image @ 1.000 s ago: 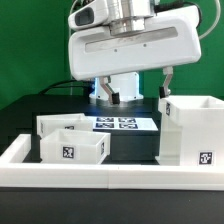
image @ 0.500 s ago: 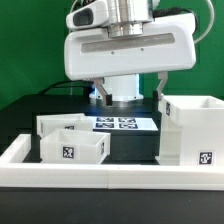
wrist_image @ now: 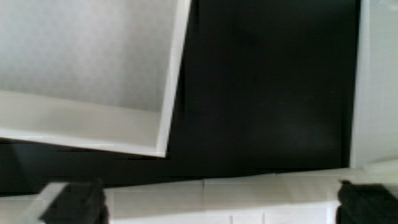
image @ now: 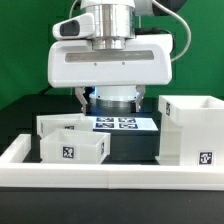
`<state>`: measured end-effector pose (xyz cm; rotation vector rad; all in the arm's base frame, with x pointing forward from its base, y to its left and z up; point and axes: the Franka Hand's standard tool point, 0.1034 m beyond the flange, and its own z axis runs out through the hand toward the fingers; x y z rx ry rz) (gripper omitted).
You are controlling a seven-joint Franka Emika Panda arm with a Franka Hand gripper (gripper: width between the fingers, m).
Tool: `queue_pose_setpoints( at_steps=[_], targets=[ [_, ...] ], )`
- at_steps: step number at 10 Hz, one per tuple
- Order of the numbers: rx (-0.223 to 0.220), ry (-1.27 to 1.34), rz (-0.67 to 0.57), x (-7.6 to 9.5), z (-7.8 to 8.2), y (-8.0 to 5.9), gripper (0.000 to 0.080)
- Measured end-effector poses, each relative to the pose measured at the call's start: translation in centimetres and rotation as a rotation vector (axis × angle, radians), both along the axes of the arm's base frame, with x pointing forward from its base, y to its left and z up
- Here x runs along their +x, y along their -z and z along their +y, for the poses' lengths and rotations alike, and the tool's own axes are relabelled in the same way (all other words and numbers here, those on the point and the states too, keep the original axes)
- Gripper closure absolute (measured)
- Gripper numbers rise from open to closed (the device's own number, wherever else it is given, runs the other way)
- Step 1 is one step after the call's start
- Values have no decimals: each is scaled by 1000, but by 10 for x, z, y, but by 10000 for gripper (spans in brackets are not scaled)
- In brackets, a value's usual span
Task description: Assemble drawer
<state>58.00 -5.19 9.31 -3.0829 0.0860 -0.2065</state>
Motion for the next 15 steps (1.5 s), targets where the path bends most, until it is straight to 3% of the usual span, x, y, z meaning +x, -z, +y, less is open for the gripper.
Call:
queue_pose_setpoints(
  at_steps=[4,8,12,15],
  targets=[
    [-5,69,21,-9,-6,9,150],
    [48,221,78,-29,-10,36,150],
    [42,205,71,-29,-12,38,150],
    [14,195,58,-43,-20,62,150]
  ],
)
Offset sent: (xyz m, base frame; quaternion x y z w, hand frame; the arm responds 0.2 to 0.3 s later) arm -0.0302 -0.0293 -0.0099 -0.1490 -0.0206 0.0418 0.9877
